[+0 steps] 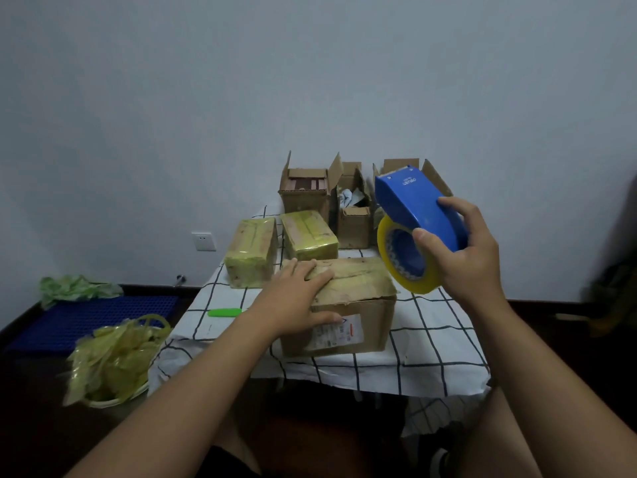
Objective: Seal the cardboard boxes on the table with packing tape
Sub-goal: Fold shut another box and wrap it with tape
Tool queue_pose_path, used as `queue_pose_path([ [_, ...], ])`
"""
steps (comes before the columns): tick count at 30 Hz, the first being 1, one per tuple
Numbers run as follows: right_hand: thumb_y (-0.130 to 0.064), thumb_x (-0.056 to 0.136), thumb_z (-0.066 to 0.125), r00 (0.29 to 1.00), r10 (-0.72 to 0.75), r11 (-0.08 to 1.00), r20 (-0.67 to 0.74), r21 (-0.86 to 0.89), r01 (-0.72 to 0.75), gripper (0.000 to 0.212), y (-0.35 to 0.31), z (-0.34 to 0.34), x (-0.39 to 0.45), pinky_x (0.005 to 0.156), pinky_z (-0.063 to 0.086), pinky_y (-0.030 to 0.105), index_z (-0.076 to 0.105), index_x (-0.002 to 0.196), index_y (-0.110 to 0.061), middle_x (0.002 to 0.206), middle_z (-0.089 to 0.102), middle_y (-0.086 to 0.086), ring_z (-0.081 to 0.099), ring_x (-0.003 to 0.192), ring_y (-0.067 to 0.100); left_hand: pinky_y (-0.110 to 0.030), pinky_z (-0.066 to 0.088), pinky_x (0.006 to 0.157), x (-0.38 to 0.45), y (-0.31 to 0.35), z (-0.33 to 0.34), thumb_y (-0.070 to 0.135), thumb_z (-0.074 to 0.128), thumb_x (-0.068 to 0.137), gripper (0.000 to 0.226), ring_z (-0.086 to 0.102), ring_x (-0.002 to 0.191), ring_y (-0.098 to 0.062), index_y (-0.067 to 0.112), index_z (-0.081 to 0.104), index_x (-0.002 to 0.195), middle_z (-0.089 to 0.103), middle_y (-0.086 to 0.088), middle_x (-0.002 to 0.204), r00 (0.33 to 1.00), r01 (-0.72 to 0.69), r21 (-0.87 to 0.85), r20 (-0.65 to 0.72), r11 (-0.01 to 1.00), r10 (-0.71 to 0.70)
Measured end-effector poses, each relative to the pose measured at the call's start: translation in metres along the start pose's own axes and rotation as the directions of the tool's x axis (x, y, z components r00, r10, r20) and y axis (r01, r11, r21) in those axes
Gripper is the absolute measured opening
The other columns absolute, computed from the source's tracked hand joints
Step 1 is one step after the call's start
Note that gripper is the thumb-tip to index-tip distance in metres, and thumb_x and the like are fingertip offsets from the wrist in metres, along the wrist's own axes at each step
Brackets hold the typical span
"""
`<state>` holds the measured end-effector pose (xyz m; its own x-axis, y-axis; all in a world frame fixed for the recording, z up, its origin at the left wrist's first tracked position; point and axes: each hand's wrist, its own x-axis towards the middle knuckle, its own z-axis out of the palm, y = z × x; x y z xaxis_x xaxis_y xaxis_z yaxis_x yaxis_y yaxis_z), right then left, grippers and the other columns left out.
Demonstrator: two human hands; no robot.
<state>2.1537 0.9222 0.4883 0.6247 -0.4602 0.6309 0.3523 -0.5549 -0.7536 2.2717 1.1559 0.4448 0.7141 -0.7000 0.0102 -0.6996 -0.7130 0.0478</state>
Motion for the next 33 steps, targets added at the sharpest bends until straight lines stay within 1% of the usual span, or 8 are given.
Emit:
queue_pose_path([
  [8,-0.033,0.079,0.080,0.980,0.025,0.997,0.199,0.064,-0.038,0.045,-0.018,-0.004,0.035,0.069,0.052,0.018,0.061,0.119,-0.041,0.119,0.059,-0.009,0.061,0.094,0.004,-0.047,0.007,0.120,0.017,0.014,0.006,0.080,0.043,0.082,0.085,0.007,0.148,-0.024,0.033,0.028,0.151,0.018,-0.001,0.160,0.992,-0.058,0.030,-0.108,0.998,0.061],
  [11,-0.024,0.084,0.080,0.948,0.047,0.994,0.316,0.076,-0.074,0.041,-0.016,0.011,0.046,0.068,0.050,0.015,0.064,0.118,-0.039,0.120,0.060,-0.004,0.061,0.086,-0.001,-0.040,0.020,0.114,0.012,0.010,0.009,0.080,0.038,0.083,0.085,0.021,0.139,-0.020,0.033,0.026,0.152,0.027,-0.001,0.149,0.988,-0.045,0.022,-0.148,0.999,0.047],
  [15,-0.030,0.082,0.081,0.866,0.114,0.991,0.486,0.006,-0.134,0.047,-0.004,0.029,0.054,0.073,0.054,0.021,0.061,0.122,-0.045,0.121,0.059,0.001,0.064,0.094,0.014,-0.039,0.028,0.116,0.006,0.004,0.017,0.074,0.043,0.086,0.087,0.023,0.141,-0.014,0.024,0.021,0.154,0.025,0.005,0.155,0.987,-0.021,-0.257,-0.160,0.966,-0.021],
  [18,-0.035,0.078,0.083,0.814,0.169,0.983,0.556,-0.038,-0.179,0.054,0.005,0.036,0.054,0.079,0.060,0.030,0.055,0.124,-0.045,0.119,0.060,0.000,0.066,0.099,0.018,-0.033,0.026,0.116,0.005,0.003,0.022,0.048,0.054,0.094,0.067,0.022,0.142,-0.010,0.020,0.031,0.151,0.027,0.006,0.155,0.974,-0.015,-0.537,-0.199,0.843,-0.109],
  [21,-0.025,0.080,0.080,0.807,0.197,0.975,0.557,-0.021,-0.223,0.041,0.008,0.036,0.057,0.070,0.057,0.022,0.057,0.112,-0.035,0.116,0.061,-0.009,0.068,0.092,0.010,-0.026,0.027,0.109,0.006,0.003,0.015,0.024,0.044,0.101,0.046,0.033,0.133,-0.006,0.019,0.040,0.147,0.039,0.007,0.147,0.955,0.011,-0.739,-0.192,0.673,-0.227],
  [24,-0.034,0.073,0.086,0.771,0.205,0.971,0.603,-0.028,-0.236,0.048,0.009,0.034,0.063,0.069,0.053,0.020,0.059,0.111,-0.040,0.120,0.061,-0.007,0.068,0.091,0.008,-0.026,0.036,0.101,0.011,-0.002,0.002,0.022,0.033,0.103,0.038,0.047,0.122,-0.006,0.021,0.058,0.132,0.055,0.008,0.132,0.924,0.076,-0.886,-0.110,0.458,-0.367],
  [28,-0.042,0.066,0.080,0.734,0.202,0.970,0.648,-0.028,-0.243,0.049,0.007,0.039,0.065,0.077,0.055,0.025,0.063,0.111,-0.049,0.122,0.058,-0.008,0.066,0.100,0.014,-0.039,0.041,0.107,0.017,-0.007,-0.019,0.040,0.034,0.104,0.044,0.064,0.107,-0.016,0.024,0.072,0.092,0.075,0.004,0.098,0.891,0.107,-0.993,0.071,0.056,-0.448],
  [33,-0.038,0.069,0.075,0.768,0.180,0.974,0.614,-0.002,-0.227,0.049,0.010,0.049,0.064,0.086,0.058,0.032,0.064,0.116,-0.043,0.122,0.061,-0.001,0.066,0.103,0.018,-0.045,0.038,0.111,0.022,-0.012,-0.023,0.052,0.046,0.095,0.031,0.061,0.113,-0.017,0.032,0.068,0.101,0.071,0.002,0.110,0.914,0.130,-0.989,0.094,0.066,-0.395],
])
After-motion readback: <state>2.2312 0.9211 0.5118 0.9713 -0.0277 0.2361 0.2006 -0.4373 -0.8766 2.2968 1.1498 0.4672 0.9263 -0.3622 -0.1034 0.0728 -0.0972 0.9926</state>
